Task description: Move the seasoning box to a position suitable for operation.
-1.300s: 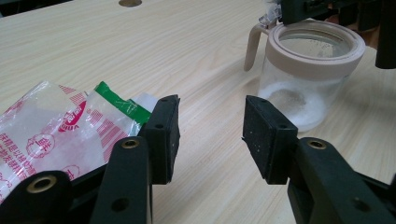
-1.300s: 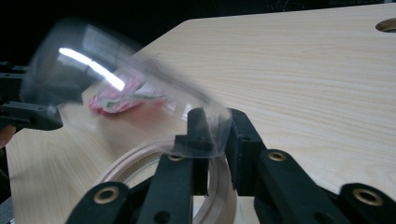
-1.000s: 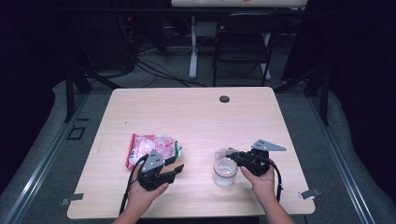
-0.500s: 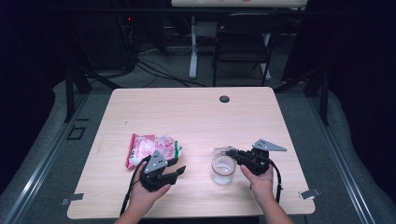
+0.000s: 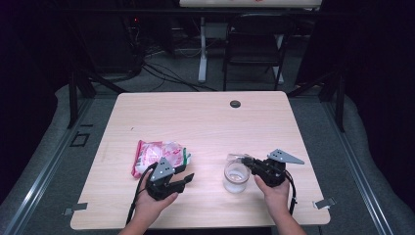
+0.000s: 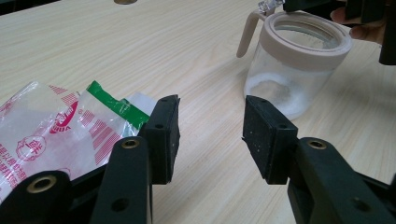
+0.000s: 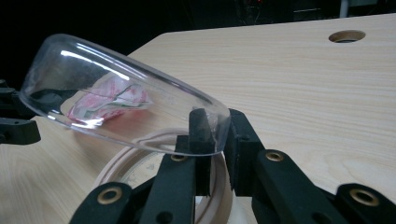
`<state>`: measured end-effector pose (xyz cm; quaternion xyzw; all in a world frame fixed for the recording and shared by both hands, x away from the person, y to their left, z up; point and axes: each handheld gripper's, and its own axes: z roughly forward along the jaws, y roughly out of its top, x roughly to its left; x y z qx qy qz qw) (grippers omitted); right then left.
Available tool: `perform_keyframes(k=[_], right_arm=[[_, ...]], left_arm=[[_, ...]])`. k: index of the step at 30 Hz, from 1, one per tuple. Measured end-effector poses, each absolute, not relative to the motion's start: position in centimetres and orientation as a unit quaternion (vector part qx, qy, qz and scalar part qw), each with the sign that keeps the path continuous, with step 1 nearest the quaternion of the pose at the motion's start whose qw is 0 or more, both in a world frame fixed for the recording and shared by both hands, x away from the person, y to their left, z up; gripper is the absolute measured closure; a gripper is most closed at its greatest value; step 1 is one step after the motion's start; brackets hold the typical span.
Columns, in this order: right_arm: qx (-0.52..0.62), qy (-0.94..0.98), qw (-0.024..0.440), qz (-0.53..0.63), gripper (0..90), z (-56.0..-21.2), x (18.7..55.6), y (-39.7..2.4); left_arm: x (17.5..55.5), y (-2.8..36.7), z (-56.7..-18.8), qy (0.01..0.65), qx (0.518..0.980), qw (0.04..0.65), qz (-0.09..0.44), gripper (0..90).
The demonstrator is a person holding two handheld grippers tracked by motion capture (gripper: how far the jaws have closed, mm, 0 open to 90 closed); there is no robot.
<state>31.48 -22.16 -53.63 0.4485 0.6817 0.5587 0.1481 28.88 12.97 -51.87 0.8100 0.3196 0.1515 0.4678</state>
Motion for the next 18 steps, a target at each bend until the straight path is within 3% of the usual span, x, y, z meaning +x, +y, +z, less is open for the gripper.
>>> perform_keyframes(k=[9,18], right_arm=[[0.442,0.695,0.167,0.541,79.8,-53.4,30.3,-22.5],[0.426,0.698,0.179,0.547,63.4,-53.1,30.2,-23.0]], left_arm=[[29.2,12.7,-51.8,0.313,0.812,0.470,0.149,56.0],[29.3,12.6,-51.6,0.311,0.812,0.471,0.148,55.6]])
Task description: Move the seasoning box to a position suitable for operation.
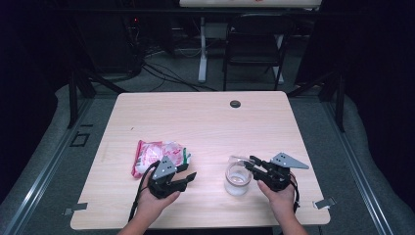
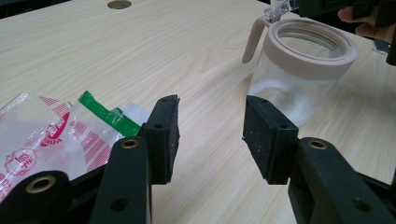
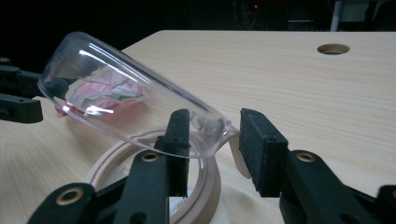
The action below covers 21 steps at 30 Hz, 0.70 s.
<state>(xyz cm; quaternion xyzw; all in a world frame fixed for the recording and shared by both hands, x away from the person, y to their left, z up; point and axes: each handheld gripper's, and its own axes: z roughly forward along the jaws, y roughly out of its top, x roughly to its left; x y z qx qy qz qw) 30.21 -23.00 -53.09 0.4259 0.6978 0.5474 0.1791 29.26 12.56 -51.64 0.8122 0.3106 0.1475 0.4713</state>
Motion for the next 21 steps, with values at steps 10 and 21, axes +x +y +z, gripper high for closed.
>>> perform_keyframes(k=[10,21], right_arm=[[0.443,0.677,0.163,0.565,62.6,-53.0,31.7,-23.6],[0.446,0.673,0.153,0.570,65.5,-52.8,32.1,-24.2]], left_arm=[[29.0,12.9,-51.6,0.318,0.808,0.472,0.153,55.1],[29.2,14.4,-50.9,0.334,0.796,0.478,0.161,55.1]])
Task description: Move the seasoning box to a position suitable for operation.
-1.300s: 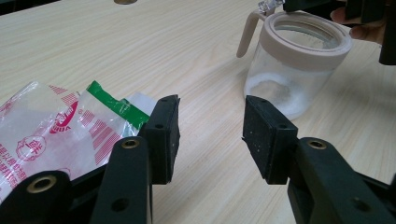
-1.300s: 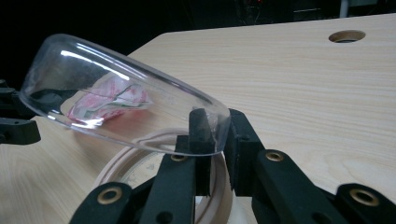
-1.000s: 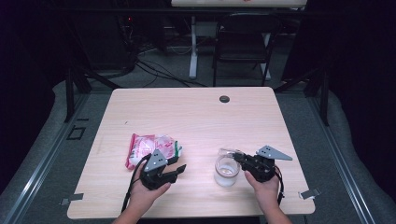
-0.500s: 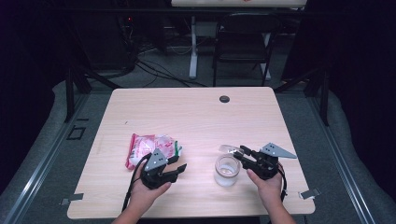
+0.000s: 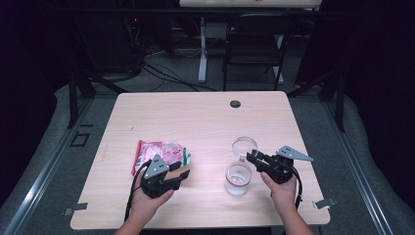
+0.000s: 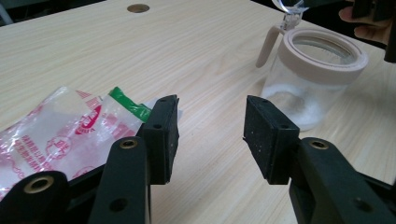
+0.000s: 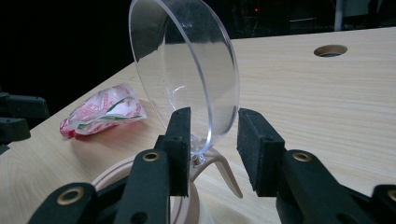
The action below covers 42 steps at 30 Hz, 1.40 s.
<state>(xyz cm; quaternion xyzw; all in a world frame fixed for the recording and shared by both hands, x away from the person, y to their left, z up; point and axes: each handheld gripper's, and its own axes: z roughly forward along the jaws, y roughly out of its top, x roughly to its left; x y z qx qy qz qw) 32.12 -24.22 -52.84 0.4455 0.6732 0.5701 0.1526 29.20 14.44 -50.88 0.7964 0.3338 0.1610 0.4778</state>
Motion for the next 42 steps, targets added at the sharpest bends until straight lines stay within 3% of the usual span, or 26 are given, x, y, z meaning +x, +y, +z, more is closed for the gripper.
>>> perform_keyframes(k=[5,13,26,42], right_arm=[[0.442,0.678,0.155,0.567,64.6,-52.7,31.9,-24.3],[0.436,0.693,0.174,0.547,64.0,-52.7,31.0,-24.4],[0.442,0.690,0.182,0.543,60.7,-52.7,29.8,-25.5],[0.448,0.685,0.192,0.541,59.2,-52.8,28.4,-26.4]], left_arm=[[29.9,15.8,-50.3,0.352,0.788,0.477,0.167,54.1],[31.2,17.1,-50.2,0.385,0.788,0.448,0.172,42.5],[31.6,13.6,-52.3,0.323,0.848,0.344,0.243,41.6],[33.7,12.5,-54.2,0.319,0.862,0.291,0.264,40.8]])
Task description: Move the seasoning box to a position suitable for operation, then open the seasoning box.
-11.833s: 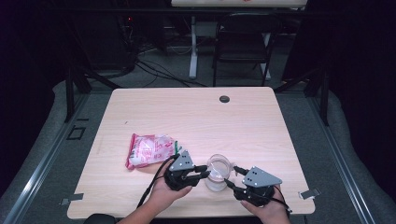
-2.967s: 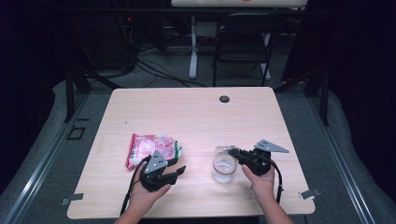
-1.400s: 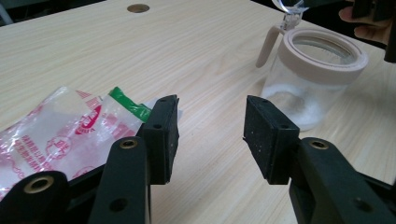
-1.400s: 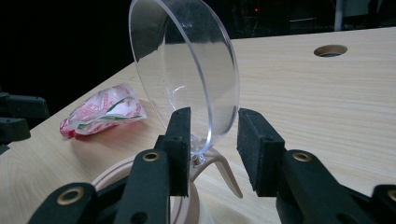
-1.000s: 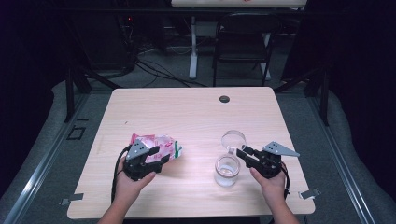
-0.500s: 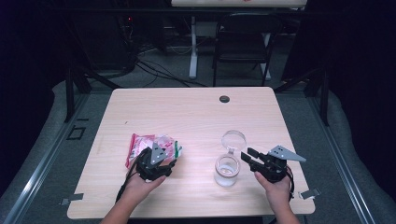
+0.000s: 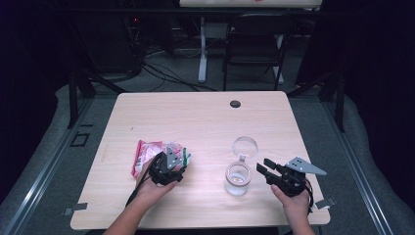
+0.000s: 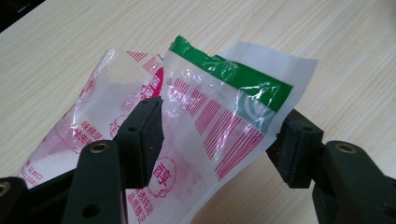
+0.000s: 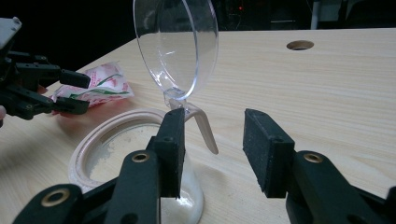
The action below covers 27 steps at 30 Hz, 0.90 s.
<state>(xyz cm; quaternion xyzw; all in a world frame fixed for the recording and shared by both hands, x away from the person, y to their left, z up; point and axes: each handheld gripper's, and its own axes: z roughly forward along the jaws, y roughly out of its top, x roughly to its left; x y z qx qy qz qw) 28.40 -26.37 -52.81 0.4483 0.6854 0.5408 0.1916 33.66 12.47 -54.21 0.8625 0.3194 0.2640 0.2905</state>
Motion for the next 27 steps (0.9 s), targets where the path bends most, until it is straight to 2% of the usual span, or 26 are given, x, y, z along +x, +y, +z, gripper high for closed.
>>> perform_keyframes(k=[27], right_arm=[[0.444,0.692,0.191,0.536,58.5,-52.9,28.4,-26.2]], left_arm=[[35.8,13.3,-55.9,0.362,0.857,0.254,0.265,43.4]])
